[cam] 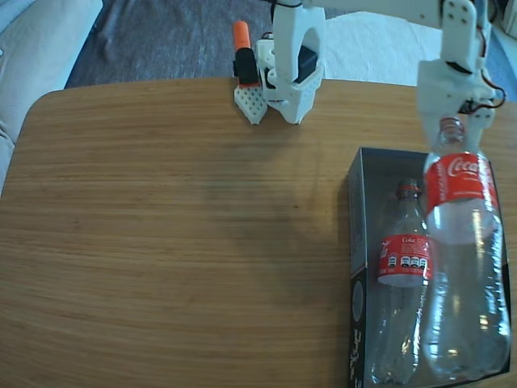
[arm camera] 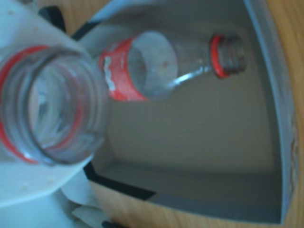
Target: Grasp the bottles and put them in the box.
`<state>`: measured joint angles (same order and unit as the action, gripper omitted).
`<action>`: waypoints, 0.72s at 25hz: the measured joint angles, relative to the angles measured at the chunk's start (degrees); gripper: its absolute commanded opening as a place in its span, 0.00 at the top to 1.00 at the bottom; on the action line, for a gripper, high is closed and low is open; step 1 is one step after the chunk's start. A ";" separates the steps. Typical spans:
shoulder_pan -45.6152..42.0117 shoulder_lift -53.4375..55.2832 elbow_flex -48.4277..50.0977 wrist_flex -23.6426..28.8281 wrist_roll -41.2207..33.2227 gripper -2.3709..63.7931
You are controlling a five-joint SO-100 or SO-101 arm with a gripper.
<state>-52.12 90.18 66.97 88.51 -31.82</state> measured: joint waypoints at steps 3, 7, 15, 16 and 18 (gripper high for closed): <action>-0.70 -5.01 -5.27 -0.35 0.00 0.97; -0.44 -12.48 -12.66 -0.35 0.00 0.97; -1.23 -22.68 -21.18 -0.35 0.44 0.97; -1.67 -23.38 -21.53 -0.35 0.53 0.97; -3.43 -24.52 -21.62 -0.35 0.44 0.97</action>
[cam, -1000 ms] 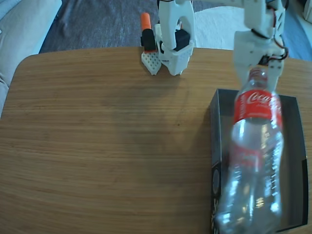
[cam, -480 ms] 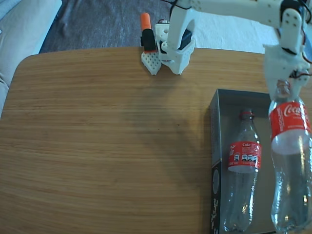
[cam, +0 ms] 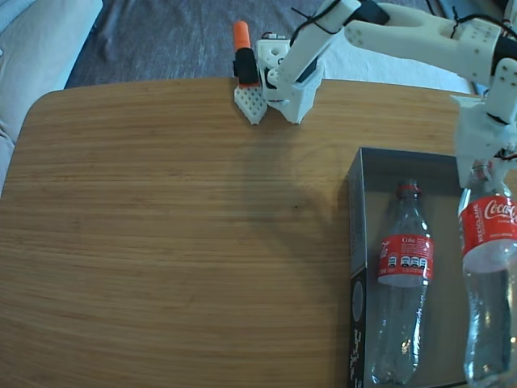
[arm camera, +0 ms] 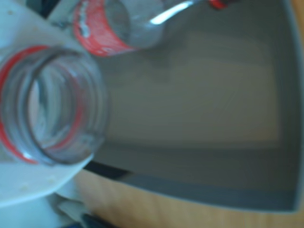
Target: Grasp the bottles and put them in the box.
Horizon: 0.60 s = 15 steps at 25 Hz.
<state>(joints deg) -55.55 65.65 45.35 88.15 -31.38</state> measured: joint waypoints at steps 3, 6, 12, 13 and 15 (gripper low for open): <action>-2.55 -1.05 0.00 0.00 -0.09 0.97; -5.36 -1.93 0.00 0.00 0.35 0.97; -5.71 -6.50 0.00 -0.44 2.64 0.97; -6.24 -7.03 0.00 -1.05 1.93 0.97; -6.42 -8.00 0.00 -2.20 2.11 0.97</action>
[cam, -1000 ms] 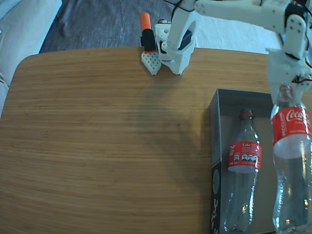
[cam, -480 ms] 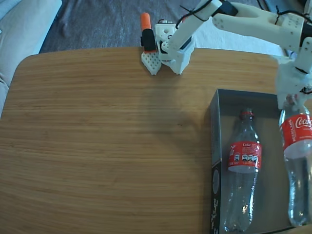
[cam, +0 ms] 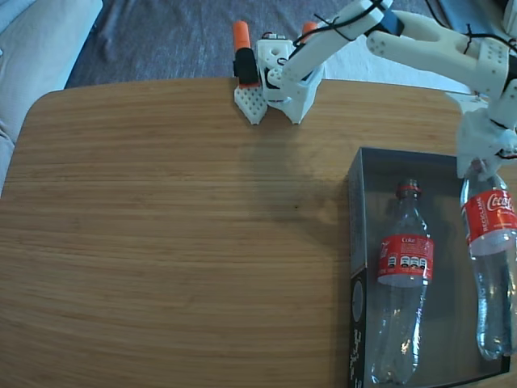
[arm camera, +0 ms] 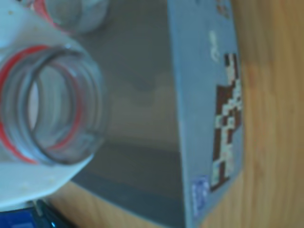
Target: Grasp the bottles and put them in the box.
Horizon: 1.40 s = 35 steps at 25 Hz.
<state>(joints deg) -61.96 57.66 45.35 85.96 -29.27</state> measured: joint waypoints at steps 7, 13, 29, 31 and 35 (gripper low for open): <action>-0.18 -1.93 0.00 -0.62 0.00 0.97; -0.88 -3.96 0.00 -0.62 0.00 0.97; -0.26 -6.33 -1.32 -0.97 0.00 0.77; -0.09 -6.33 -1.32 -0.97 0.09 0.66; 1.05 -6.33 -1.32 -0.97 0.00 0.64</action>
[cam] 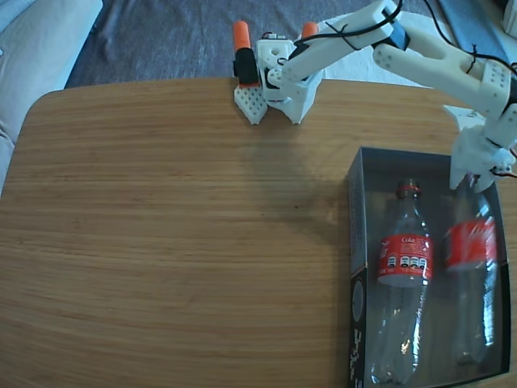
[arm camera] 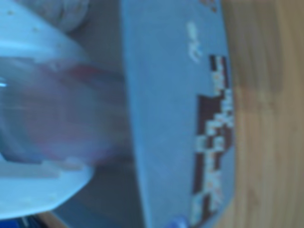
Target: Grasp the bottles and put them in the box.
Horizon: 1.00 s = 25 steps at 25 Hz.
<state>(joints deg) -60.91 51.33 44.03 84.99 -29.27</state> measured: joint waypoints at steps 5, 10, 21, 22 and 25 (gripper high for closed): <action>1.32 0.00 0.00 0.00 0.00 0.64; 4.04 0.00 -0.44 0.35 0.00 0.64; 14.33 6.24 -3.52 6.15 0.53 0.87; 15.12 7.03 -3.52 7.12 0.53 0.91; 16.87 9.49 -3.52 8.44 0.53 0.97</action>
<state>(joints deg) -44.03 60.82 40.52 93.43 -28.74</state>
